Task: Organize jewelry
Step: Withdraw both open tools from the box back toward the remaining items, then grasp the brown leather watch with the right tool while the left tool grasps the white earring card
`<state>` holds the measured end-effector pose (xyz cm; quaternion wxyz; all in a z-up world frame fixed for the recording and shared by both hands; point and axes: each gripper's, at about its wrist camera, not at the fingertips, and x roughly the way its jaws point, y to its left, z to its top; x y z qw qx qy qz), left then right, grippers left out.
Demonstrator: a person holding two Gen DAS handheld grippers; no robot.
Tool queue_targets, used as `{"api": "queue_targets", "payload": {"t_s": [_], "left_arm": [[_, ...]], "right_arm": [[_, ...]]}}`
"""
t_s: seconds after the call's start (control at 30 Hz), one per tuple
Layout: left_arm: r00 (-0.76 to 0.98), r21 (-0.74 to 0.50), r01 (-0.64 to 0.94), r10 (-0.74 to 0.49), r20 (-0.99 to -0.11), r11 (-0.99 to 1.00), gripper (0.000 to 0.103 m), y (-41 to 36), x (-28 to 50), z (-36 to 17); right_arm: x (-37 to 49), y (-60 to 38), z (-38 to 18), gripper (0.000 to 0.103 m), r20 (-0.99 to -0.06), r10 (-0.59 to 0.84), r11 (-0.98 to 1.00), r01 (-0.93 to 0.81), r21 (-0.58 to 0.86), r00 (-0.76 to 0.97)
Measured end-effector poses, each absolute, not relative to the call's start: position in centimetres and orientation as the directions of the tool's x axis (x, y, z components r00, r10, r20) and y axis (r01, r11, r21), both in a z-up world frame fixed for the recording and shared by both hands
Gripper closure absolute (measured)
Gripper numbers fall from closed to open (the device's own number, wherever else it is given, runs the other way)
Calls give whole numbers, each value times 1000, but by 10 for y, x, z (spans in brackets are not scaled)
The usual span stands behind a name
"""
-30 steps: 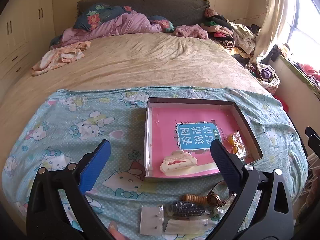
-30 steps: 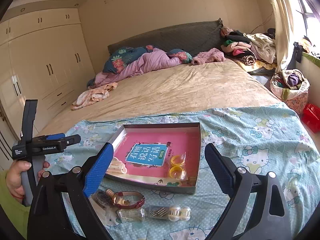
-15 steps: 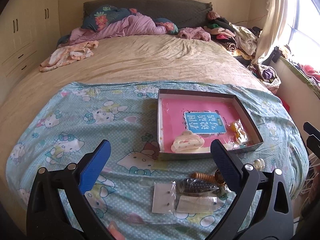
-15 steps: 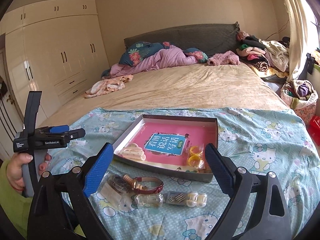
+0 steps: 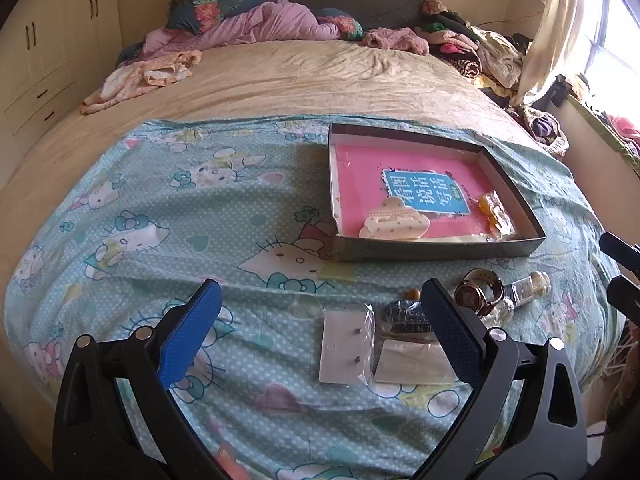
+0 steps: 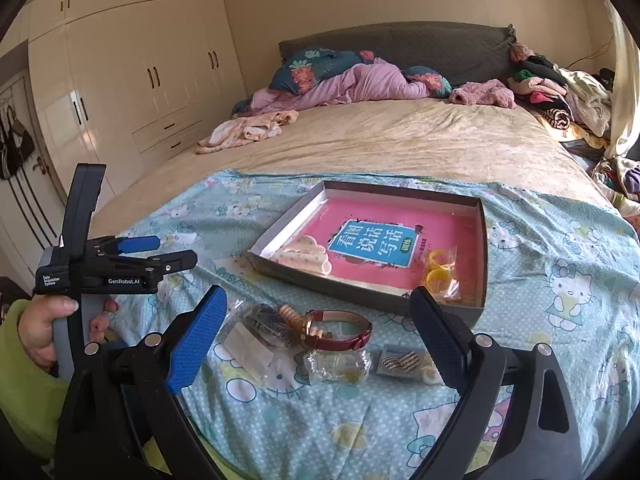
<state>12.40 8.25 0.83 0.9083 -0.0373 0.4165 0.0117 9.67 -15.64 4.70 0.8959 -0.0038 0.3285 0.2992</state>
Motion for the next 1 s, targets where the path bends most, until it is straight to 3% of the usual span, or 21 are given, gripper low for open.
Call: {"api": "queue_targets", "payload": {"t_s": [0.27, 0.37, 0.7, 0.87, 1.0], "left_arm": [[607, -69, -41, -30, -794, 997, 10, 82, 122, -21], [594, -76, -43, -36, -804, 996, 10, 83, 122, -31], [556, -129, -18, -98, -825, 991, 10, 81, 122, -50], [527, -150, -17, -119, -842, 988, 11, 83, 125, -58], [487, -170, -15, -141, -862, 985, 25, 84, 130, -68]], "right_arm": [[95, -136, 17, 16, -652, 533, 801, -571, 181, 540], [98, -129, 8, 24, -673, 520, 797, -582, 161, 526], [114, -100, -21, 63, -732, 482, 768, -635, 87, 482], [128, -89, -34, 72, -758, 455, 765, -641, 63, 468], [141, -85, -45, 81, -777, 447, 769, -635, 80, 443]]}}
